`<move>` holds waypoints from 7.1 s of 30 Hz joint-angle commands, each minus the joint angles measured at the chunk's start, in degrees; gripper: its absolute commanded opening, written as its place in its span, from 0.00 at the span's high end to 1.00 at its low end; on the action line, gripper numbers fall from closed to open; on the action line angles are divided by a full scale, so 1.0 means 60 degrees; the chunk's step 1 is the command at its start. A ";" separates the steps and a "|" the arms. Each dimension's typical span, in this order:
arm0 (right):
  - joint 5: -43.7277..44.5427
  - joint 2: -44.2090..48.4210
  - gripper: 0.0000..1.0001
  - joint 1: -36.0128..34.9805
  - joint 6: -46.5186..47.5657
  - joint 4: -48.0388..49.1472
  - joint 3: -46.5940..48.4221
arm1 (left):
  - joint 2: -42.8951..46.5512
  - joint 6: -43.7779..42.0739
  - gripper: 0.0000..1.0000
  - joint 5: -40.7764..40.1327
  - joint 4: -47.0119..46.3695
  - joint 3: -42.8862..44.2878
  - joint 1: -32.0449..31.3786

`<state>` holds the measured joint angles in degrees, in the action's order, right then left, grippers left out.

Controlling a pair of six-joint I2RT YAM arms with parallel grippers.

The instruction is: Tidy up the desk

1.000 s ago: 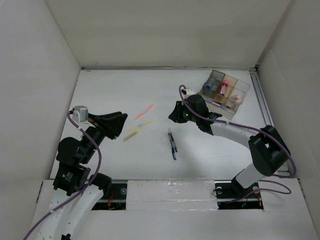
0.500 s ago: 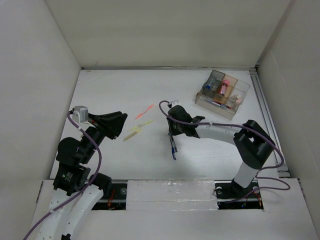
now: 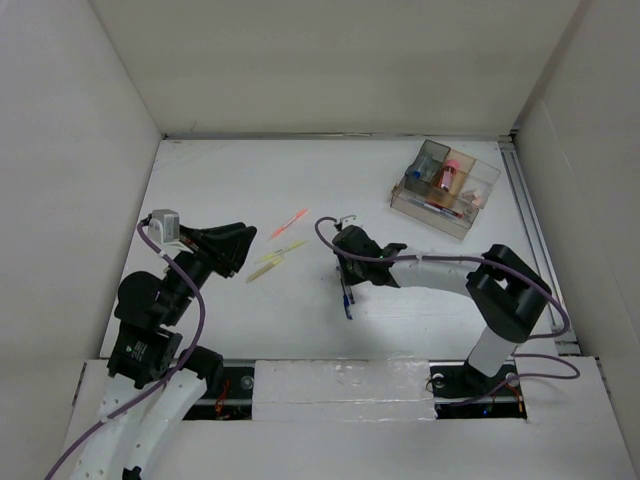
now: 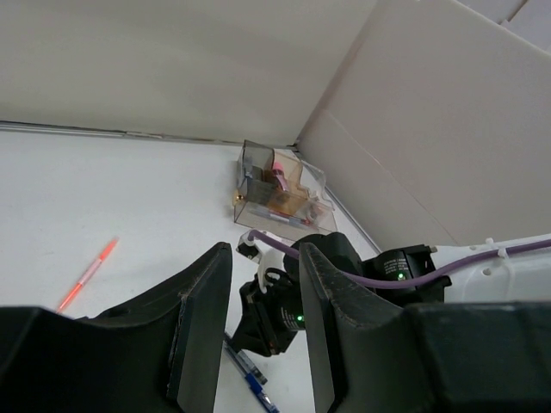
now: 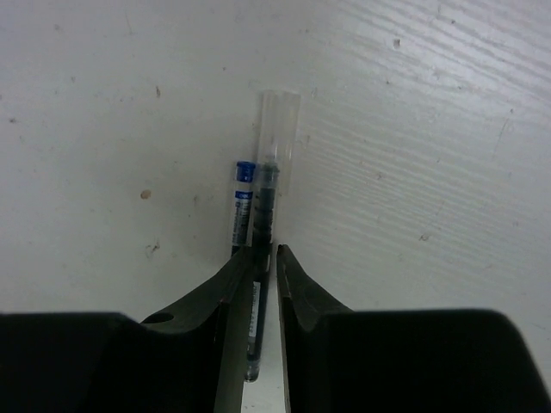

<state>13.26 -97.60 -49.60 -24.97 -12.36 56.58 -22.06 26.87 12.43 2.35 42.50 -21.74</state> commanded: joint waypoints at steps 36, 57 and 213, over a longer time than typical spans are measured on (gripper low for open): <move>-0.1226 0.3929 0.99 0.6647 -0.3940 0.4275 -0.1836 | 0.0455 -0.0040 0.66 0.0493 -0.0655 0.0021 0.0019; -0.0099 0.1811 0.97 0.7475 -1.2155 0.9980 -0.4931 | 0.0396 -0.0026 0.66 0.0580 -0.0670 0.0021 0.0019; -0.1707 0.3687 1.00 0.7593 0.4045 0.6339 -0.1257 | 0.0250 -0.0070 0.67 0.0624 -0.0699 0.0036 0.0019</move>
<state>11.35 -71.22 -5.65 -6.31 27.57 43.94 -21.32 26.89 16.05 1.08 42.50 -21.74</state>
